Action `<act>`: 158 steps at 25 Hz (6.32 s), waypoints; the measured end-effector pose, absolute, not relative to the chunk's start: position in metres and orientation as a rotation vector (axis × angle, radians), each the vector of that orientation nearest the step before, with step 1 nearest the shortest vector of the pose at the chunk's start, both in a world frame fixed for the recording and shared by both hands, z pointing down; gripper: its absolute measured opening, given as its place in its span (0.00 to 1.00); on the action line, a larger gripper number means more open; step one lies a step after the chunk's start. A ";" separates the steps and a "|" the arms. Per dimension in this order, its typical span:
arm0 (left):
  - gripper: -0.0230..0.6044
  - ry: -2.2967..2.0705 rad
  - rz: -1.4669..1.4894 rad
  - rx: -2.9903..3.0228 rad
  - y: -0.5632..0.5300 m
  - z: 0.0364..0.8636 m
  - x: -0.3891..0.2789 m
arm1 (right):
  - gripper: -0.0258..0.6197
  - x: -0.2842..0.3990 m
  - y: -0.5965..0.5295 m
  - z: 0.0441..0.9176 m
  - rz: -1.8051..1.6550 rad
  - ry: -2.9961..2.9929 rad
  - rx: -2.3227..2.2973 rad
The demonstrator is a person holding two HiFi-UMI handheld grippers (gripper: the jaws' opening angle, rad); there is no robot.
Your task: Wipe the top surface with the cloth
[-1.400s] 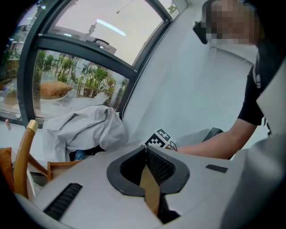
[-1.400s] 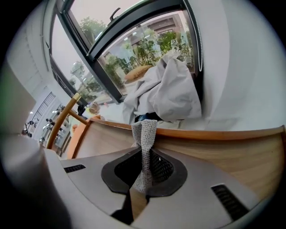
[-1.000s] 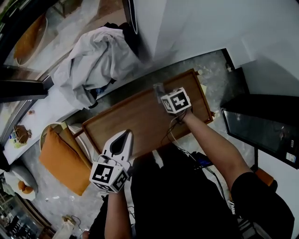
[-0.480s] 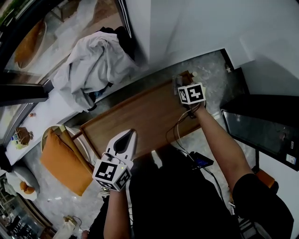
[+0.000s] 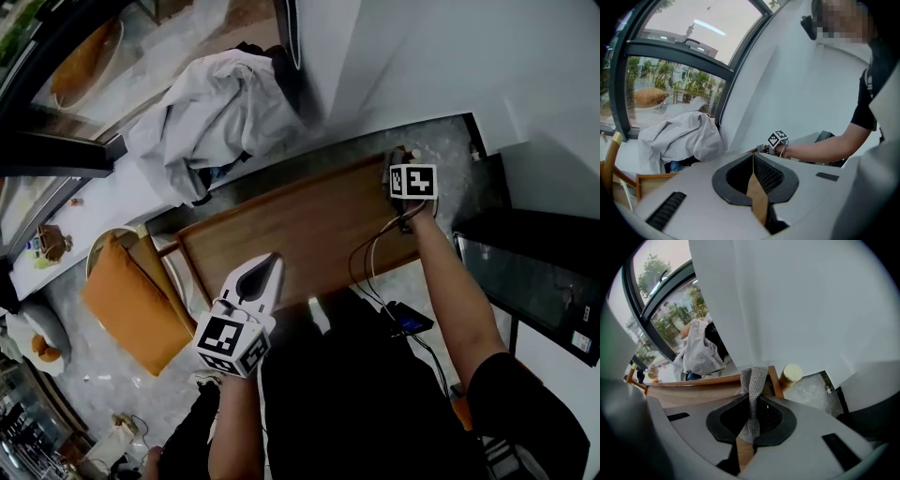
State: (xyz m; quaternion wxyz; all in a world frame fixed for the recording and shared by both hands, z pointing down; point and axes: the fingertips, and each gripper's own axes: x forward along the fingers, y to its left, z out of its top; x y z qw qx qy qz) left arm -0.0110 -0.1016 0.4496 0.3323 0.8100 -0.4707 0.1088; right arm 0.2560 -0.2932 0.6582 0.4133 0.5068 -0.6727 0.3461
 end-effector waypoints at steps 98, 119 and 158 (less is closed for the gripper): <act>0.06 -1.178 0.297 2.095 -0.090 0.464 0.011 | 0.10 0.256 -0.255 0.666 0.781 -1.704 1.105; 0.06 -1.287 0.214 2.027 -0.038 0.456 -0.097 | 0.10 0.165 -0.216 0.623 0.721 -1.855 1.102; 0.06 -1.306 0.265 1.956 0.033 0.474 -0.231 | 0.10 -0.198 0.002 0.689 0.748 -1.951 0.342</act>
